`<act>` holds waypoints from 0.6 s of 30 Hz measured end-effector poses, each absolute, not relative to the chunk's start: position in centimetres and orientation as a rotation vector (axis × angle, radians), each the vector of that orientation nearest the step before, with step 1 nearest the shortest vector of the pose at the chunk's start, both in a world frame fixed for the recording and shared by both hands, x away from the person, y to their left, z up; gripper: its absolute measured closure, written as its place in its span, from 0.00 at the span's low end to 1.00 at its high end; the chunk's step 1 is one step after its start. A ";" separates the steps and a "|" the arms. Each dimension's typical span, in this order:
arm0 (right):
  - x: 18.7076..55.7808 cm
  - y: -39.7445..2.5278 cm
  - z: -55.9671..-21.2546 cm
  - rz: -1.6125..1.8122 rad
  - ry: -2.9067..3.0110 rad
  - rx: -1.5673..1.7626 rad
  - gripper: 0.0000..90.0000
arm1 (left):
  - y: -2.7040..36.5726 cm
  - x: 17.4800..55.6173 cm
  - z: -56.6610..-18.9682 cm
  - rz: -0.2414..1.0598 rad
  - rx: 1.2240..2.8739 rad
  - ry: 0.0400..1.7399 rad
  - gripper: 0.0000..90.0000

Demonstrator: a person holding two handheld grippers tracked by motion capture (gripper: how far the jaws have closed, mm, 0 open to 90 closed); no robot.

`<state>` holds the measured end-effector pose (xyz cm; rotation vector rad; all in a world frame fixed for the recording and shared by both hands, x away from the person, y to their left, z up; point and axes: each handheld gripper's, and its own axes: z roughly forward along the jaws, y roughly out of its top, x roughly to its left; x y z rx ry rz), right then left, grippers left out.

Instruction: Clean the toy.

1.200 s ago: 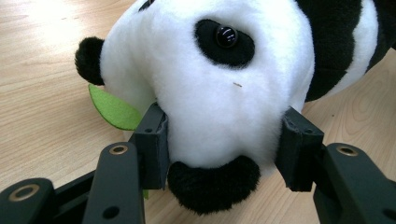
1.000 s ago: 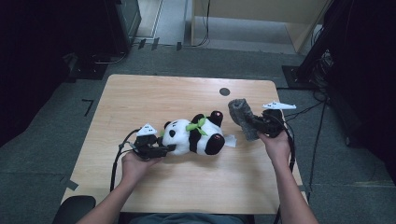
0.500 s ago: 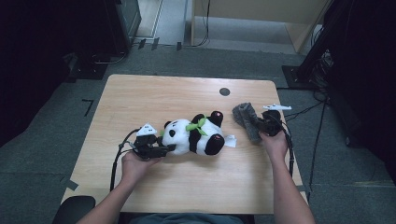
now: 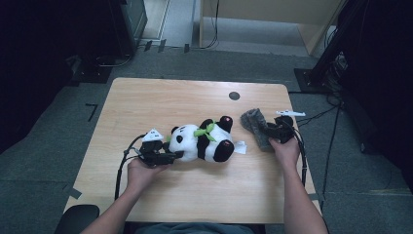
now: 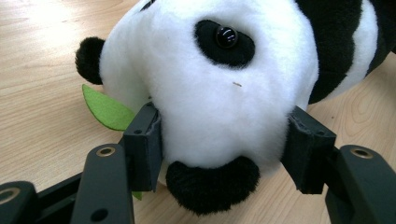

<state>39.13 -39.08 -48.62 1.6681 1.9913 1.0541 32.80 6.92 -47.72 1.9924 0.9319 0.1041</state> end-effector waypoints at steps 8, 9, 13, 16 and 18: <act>38.3 -38.7 -46.9 1.123 1.925 1.602 0.46 | 6.9 32.8 -47.7 0.108 1.996 0.931 0.41; 38.2 -38.6 -46.6 1.132 1.916 1.591 0.44 | 6.9 32.8 -47.7 0.109 1.996 0.931 0.40; 37.7 -37.9 -45.8 1.145 1.925 1.559 0.41 | 6.9 32.8 -47.7 0.111 2.000 0.926 0.38; 37.2 -37.2 -45.1 1.159 1.945 1.520 0.39 | 6.9 32.8 -47.7 0.103 1.998 0.925 0.37; 36.9 -36.6 -44.7 1.159 1.965 1.495 0.38 | 6.9 32.8 -47.7 0.102 1.999 0.925 0.36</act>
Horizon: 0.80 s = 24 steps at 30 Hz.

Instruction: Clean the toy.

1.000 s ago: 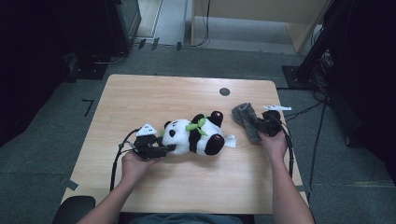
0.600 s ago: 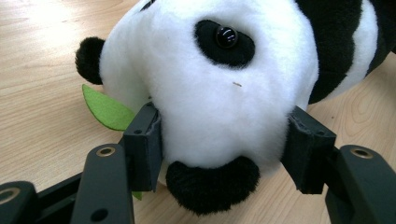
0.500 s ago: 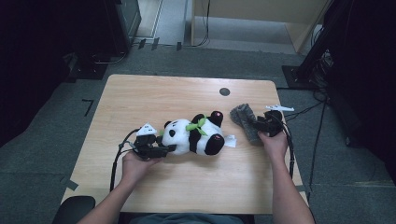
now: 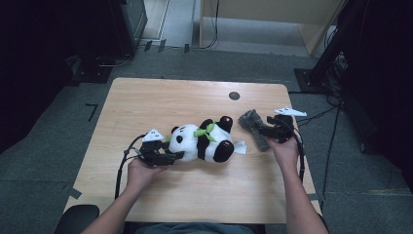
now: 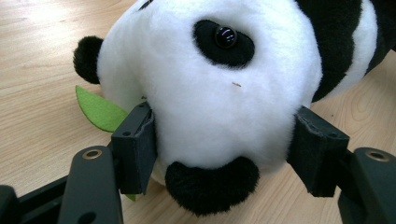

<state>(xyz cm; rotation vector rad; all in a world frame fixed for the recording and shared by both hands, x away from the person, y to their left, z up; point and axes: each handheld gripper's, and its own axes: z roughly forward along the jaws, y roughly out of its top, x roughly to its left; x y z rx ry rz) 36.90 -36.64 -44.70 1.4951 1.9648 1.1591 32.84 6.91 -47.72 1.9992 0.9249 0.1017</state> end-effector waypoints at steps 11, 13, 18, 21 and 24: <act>34.9 -33.6 -42.5 1.280 2.009 1.388 0.36 | 6.9 32.9 -47.6 0.100 2.007 0.922 0.35; 34.2 -32.8 -42.0 1.312 2.024 1.349 0.35 | 6.9 33.0 -47.5 0.097 2.008 0.923 0.36; 32.9 -30.7 -41.3 1.347 2.073 1.258 0.34 | 6.8 33.0 -47.4 0.102 2.012 0.922 0.37; 32.2 -29.5 -41.0 1.367 2.106 1.221 0.34 | 6.9 33.1 -47.3 0.105 2.018 0.914 0.41; 31.6 -28.8 -40.9 1.386 2.132 1.202 0.33 | 7.0 33.2 -47.1 0.108 2.027 0.914 0.46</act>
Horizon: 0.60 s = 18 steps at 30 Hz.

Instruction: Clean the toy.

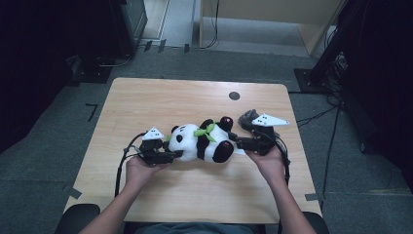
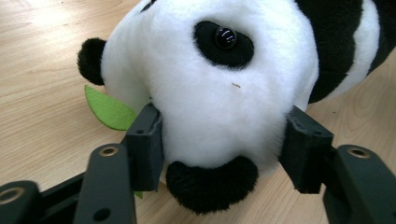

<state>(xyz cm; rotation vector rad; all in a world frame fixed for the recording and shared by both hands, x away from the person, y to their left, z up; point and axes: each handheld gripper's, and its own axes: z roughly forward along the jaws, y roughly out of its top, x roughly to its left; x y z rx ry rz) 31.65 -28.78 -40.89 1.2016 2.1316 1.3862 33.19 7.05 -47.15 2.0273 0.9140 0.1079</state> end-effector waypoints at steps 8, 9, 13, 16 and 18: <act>30.4 -27.6 -40.7 1.437 2.175 1.147 0.30 | 7.3 33.7 -46.7 0.069 2.013 0.953 0.52; 30.3 -27.5 -40.7 1.447 2.177 1.141 0.29 | 7.4 33.8 -46.6 0.064 2.014 0.961 0.53; 30.1 -26.8 -40.9 1.474 2.211 1.112 0.25 | 7.7 34.3 -46.4 0.043 2.005 0.980 0.54; 30.0 -26.2 -41.2 1.446 2.255 1.077 0.22 | 7.7 34.5 -46.2 0.046 2.011 0.979 0.55; 30.0 -25.8 -41.5 1.435 2.282 1.067 0.21 | 7.8 34.6 -46.2 0.036 2.011 0.979 0.55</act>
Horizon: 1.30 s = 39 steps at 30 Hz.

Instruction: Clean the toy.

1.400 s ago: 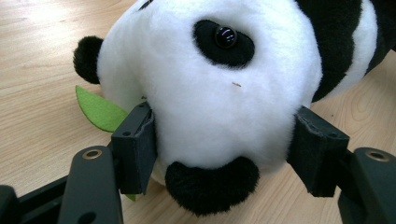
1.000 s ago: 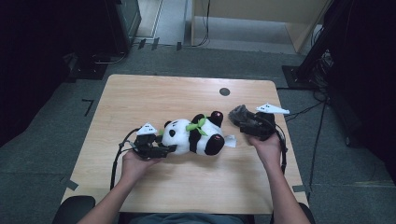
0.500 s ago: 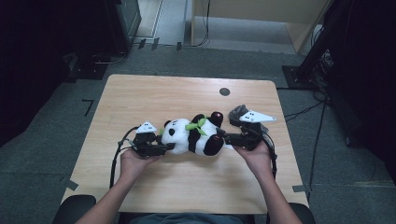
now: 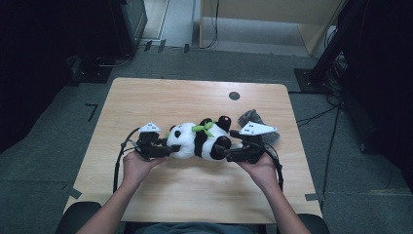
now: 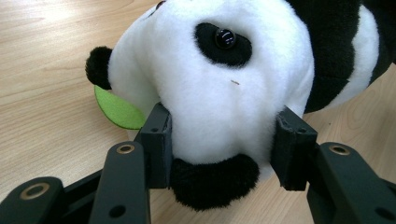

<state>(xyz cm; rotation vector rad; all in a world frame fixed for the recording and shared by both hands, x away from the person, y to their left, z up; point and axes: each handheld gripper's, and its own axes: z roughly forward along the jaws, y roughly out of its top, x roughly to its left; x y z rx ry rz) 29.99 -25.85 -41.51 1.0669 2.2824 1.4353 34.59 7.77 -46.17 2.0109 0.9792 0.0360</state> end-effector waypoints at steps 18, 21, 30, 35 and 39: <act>31.5 -23.6 -45.3 1.302 2.363 0.917 0.14 | 7.9 35.2 -46.0 -0.033 1.966 1.031 0.54; 31.5 -23.0 -45.4 1.261 2.344 0.941 0.18 | 7.9 35.2 -45.9 -0.038 1.960 1.043 0.54; 31.8 -23.2 -45.0 1.194 2.334 0.905 0.50 | 7.9 35.5 -45.9 -0.029 1.971 1.006 0.38; 32.0 -23.3 -43.8 1.204 2.349 0.893 0.60 | 8.1 35.5 -45.6 -0.004 1.961 0.964 0.32; 32.3 -24.1 -42.6 1.250 2.330 0.898 0.61 | 8.2 35.2 -44.9 0.037 1.951 0.878 0.30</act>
